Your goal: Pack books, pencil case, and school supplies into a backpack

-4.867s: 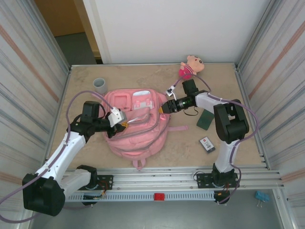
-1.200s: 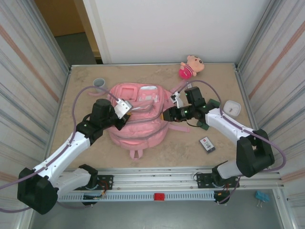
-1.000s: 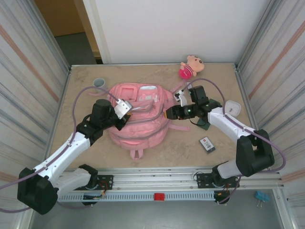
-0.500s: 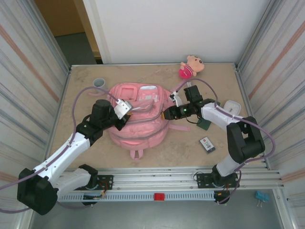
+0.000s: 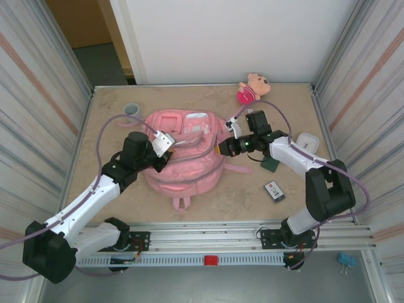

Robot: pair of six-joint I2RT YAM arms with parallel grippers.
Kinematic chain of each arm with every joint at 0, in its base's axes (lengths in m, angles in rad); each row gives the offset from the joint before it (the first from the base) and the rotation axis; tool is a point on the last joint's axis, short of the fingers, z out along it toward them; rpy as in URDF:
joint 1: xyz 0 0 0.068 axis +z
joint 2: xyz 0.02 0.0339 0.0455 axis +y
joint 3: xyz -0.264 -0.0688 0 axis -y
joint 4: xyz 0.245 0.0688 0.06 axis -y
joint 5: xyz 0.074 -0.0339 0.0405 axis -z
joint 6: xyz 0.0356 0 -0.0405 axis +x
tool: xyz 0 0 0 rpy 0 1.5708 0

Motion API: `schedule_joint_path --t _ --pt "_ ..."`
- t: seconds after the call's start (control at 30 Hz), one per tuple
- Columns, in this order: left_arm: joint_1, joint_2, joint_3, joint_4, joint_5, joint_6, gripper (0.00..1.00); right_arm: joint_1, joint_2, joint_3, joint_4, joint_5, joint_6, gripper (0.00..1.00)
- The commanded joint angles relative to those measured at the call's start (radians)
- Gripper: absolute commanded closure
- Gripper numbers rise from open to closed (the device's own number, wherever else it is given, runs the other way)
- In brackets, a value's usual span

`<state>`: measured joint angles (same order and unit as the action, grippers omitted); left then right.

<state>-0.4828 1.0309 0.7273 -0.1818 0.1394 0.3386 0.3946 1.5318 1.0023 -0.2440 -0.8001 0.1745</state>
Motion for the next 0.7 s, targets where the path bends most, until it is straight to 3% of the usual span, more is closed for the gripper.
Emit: schedule_joint_path --t 0.0,0.33,0.5,0.57,0.67 --pt "-0.002 0.015 0.050 0.056 -0.141 -0.044 1.00 0.017 -0.063 0.024 -0.071 -0.001 0.000 1.00" --pt "-0.054 0.077 0.076 0.104 -0.223 -0.088 1.00 0.179 -0.087 0.096 -0.120 -0.061 0.109 1.00" --pt "-0.059 0.097 0.076 0.144 -0.199 -0.091 1.00 0.254 -0.072 0.101 -0.072 -0.080 0.207 1.00" --pt "-0.059 0.094 0.064 0.173 -0.176 -0.085 1.00 0.261 -0.075 0.082 -0.029 -0.099 0.248 0.94" --pt "-0.058 0.077 0.036 0.210 -0.113 -0.044 1.00 0.202 -0.113 -0.006 0.106 -0.112 0.368 0.65"
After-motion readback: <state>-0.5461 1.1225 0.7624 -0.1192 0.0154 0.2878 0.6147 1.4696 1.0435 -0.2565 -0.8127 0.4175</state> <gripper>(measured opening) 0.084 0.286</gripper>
